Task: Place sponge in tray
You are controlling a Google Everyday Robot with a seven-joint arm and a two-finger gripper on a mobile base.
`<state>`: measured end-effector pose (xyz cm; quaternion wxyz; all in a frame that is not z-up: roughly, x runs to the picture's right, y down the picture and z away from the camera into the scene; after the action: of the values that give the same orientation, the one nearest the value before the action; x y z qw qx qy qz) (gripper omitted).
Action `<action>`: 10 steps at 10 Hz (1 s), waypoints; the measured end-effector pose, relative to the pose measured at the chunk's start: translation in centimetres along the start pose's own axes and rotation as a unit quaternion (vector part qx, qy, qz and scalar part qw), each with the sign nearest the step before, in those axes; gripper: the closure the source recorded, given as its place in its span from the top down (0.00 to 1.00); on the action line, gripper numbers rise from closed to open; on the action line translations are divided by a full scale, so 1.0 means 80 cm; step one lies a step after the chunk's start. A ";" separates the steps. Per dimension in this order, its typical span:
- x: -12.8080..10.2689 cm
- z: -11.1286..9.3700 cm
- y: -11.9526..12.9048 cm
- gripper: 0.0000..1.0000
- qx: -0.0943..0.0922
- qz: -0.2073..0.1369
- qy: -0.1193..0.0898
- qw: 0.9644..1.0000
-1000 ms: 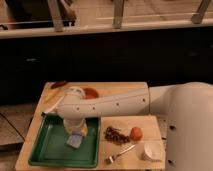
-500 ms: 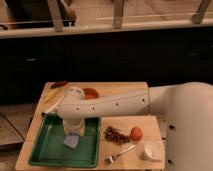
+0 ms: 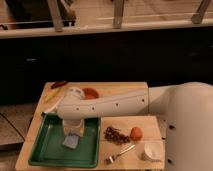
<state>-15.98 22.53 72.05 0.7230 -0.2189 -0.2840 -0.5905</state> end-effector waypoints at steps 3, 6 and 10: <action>-0.002 0.000 -0.001 0.33 0.001 -0.010 -0.002 1.000; -0.003 -0.001 -0.003 0.45 0.001 -0.022 -0.005 1.000; -0.004 -0.002 -0.003 0.45 -0.001 -0.034 -0.007 0.999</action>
<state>-16.27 22.62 71.69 0.7001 -0.2134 -0.2960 -0.6137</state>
